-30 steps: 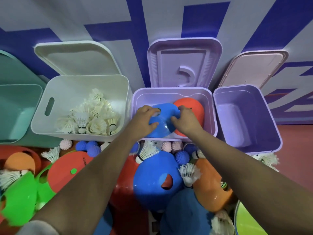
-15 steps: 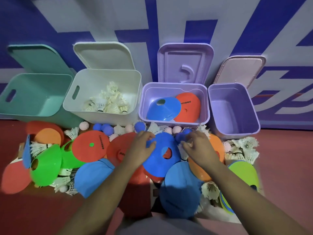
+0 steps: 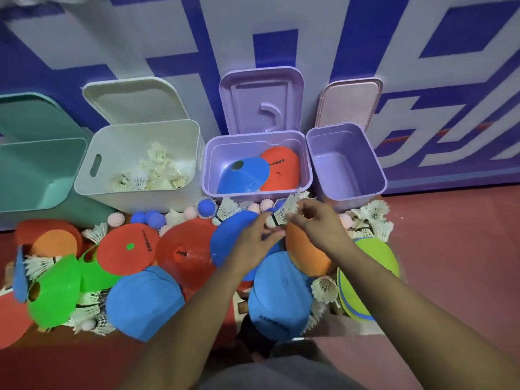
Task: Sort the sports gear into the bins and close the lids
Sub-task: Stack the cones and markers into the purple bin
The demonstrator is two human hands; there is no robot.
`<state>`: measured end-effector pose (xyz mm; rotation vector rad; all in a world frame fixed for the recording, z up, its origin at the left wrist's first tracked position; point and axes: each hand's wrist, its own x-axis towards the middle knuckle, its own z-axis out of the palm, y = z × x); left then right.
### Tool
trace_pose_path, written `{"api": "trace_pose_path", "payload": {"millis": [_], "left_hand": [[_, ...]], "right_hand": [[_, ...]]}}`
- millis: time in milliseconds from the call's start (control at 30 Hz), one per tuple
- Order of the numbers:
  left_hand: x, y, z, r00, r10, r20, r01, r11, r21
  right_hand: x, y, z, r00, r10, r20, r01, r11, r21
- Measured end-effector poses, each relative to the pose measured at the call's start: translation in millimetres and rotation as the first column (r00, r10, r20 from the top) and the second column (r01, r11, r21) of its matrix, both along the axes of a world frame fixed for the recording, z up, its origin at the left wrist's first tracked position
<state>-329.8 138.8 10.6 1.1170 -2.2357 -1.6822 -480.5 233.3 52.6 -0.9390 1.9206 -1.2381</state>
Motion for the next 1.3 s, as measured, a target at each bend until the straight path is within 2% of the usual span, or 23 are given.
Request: {"api": "trace_pose_path", "payload": {"millis": [100, 200, 300, 333, 367, 433, 500, 567, 667, 767, 867, 933, 1033, 1067, 1133, 1200, 1300], "left_hand": [[-7, 3, 1, 0.995, 0.017, -0.094, -0.009, 0.997, 0.082], [-12, 9, 1, 0.992, -0.024, -0.127, 0.040, 0.992, 0.123], [-16, 16, -1, 0.993, -0.058, -0.106, 0.074, 0.986, 0.148], [-16, 17, -3, 0.994, -0.044, -0.103, 0.060, 0.986, 0.156], [-14, 17, -5, 0.994, -0.022, -0.103, 0.039, 0.986, 0.164], [-8, 17, -10, 0.995, -0.007, -0.104, 0.028, 0.978, 0.207], [2, 18, -15, 0.996, -0.019, -0.089, 0.040, 0.970, 0.241], [12, 18, -20, 0.997, -0.042, -0.071, 0.059, 0.966, 0.253], [24, 12, -26, 0.997, -0.042, -0.060, 0.056, 0.963, 0.264], [30, 6, -29, 0.998, -0.026, -0.052, 0.039, 0.966, 0.254], [32, 1, -30, 0.998, -0.018, -0.056, 0.032, 0.968, 0.248], [32, -3, -29, 0.998, -0.020, -0.051, 0.033, 0.965, 0.261], [30, -5, -27, 0.997, -0.045, -0.062, 0.061, 0.958, 0.282], [29, -6, -26, 0.996, -0.059, -0.071, 0.078, 0.954, 0.290], [26, -8, -23, 0.992, -0.083, -0.099, 0.110, 0.948, 0.300], [24, -10, -19, 0.985, -0.106, -0.138, 0.147, 0.933, 0.329], [25, -17, -17, 0.978, -0.105, -0.178, 0.168, 0.907, 0.387]], "right_hand": [[-2, 19, -2, 0.998, -0.041, 0.046, 0.039, 0.999, 0.032], [3, 45, -11, 0.991, -0.078, 0.108, 0.071, 0.995, 0.067], [15, 74, -25, 0.958, -0.256, 0.127, 0.243, 0.964, 0.113], [20, 84, -32, 0.949, -0.308, 0.066, 0.297, 0.945, 0.140], [22, 95, -43, 0.947, -0.316, -0.061, 0.322, 0.925, 0.202], [30, 115, -68, 0.930, -0.193, -0.312, 0.311, 0.866, 0.392], [42, 127, -95, 0.916, -0.061, -0.396, 0.279, 0.808, 0.519], [54, 126, -117, 0.890, 0.007, -0.456, 0.273, 0.793, 0.545], [61, 113, -131, 0.824, 0.036, -0.565, 0.339, 0.768, 0.544], [58, 106, -126, 0.802, 0.009, -0.597, 0.394, 0.743, 0.541], [53, 108, -107, 0.827, -0.134, -0.546, 0.410, 0.809, 0.421], [50, 107, -85, 0.844, -0.291, -0.450, 0.450, 0.842, 0.299], [44, 92, -49, 0.832, -0.547, -0.092, 0.555, 0.822, 0.129], [42, 84, -41, 0.809, -0.588, -0.002, 0.586, 0.806, 0.081], [37, 66, -31, 0.797, -0.601, 0.064, 0.599, 0.799, 0.045], [36, 48, -27, 0.845, -0.534, -0.003, 0.533, 0.844, 0.059], [42, 23, -28, 0.906, -0.365, -0.216, 0.393, 0.913, 0.107]]}}
